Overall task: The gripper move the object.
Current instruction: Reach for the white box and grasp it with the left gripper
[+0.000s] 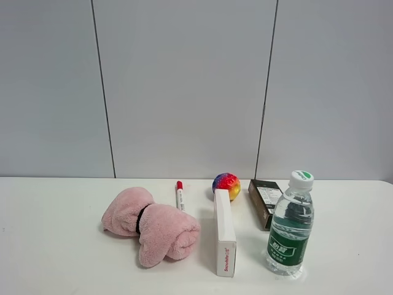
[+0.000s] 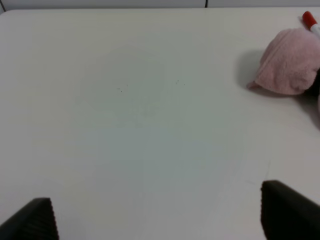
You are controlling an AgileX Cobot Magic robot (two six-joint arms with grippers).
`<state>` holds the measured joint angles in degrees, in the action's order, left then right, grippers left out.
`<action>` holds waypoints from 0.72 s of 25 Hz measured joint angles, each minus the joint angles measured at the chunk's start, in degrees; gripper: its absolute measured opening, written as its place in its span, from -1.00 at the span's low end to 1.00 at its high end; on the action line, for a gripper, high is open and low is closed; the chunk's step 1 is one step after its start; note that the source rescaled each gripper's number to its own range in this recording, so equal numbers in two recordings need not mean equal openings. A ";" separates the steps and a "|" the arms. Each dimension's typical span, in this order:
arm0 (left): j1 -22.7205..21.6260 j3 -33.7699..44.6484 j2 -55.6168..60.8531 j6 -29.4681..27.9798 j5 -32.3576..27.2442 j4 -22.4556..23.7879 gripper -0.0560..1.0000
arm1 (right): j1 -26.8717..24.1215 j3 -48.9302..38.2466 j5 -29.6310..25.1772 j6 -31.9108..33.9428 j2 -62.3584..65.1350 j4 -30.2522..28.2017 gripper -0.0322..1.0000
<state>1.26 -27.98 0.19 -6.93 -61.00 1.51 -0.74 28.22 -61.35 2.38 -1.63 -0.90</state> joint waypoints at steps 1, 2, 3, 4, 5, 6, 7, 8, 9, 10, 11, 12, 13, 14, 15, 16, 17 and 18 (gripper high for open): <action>0.00 0.00 0.00 0.00 0.00 0.00 1.00 | 0.00 0.00 0.00 0.00 0.00 0.00 1.00; 0.00 0.00 0.00 0.00 0.00 0.00 1.00 | 0.00 0.00 0.00 0.00 0.00 0.00 1.00; 0.00 0.00 0.00 0.00 0.00 0.00 1.00 | 0.00 0.00 0.00 0.00 0.00 0.00 1.00; 0.00 0.00 0.00 0.00 0.00 0.00 1.00 | 0.00 0.00 0.00 0.00 0.00 0.00 1.00; 0.00 0.00 0.00 0.00 0.00 0.00 1.00 | 0.00 0.00 0.00 0.00 0.00 0.00 1.00; 0.00 0.00 0.00 0.00 0.00 0.00 1.00 | 0.00 0.00 0.00 0.00 0.00 0.00 1.00; 0.00 0.00 0.00 0.00 0.00 0.00 1.00 | 0.00 0.00 0.00 0.00 0.00 0.00 1.00; 0.00 0.00 0.00 0.00 0.00 0.00 1.00 | 0.00 0.00 0.00 0.00 0.00 0.00 1.00; 0.00 0.00 0.00 0.00 0.00 0.00 1.00 | 0.00 0.00 0.00 0.00 0.00 0.00 1.00; 0.00 0.00 0.00 0.00 0.00 0.00 1.00 | 0.00 0.00 0.00 0.00 0.00 0.00 1.00; 0.00 0.00 0.00 0.00 0.00 0.00 1.00 | 0.00 0.00 0.00 0.00 0.00 0.00 1.00; 0.00 0.00 0.00 0.00 0.00 0.00 1.00 | 0.00 0.00 0.00 0.00 0.00 0.00 1.00; 0.00 0.00 0.00 0.00 0.00 0.00 1.00 | 0.00 0.00 0.00 0.00 0.00 0.00 1.00; 0.00 0.00 0.00 0.00 0.00 0.00 1.00 | 0.00 0.00 0.00 0.00 0.00 0.00 1.00; 0.00 0.00 0.00 0.00 0.00 0.00 1.00 | 0.00 0.00 0.00 0.00 0.00 0.00 1.00; 0.00 0.00 0.00 0.00 0.00 0.00 1.00 | 0.00 0.00 0.00 0.00 0.00 0.00 1.00; 0.00 0.00 0.00 0.00 0.00 0.00 1.00 | 0.00 0.00 0.00 0.00 0.00 0.00 1.00; 0.00 0.00 0.00 0.00 0.00 0.00 1.00 | 0.00 0.00 0.00 0.00 0.00 0.00 1.00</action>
<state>1.26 -27.98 0.19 -6.93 -61.00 1.51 -0.74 28.22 -61.35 2.38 -1.63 -0.90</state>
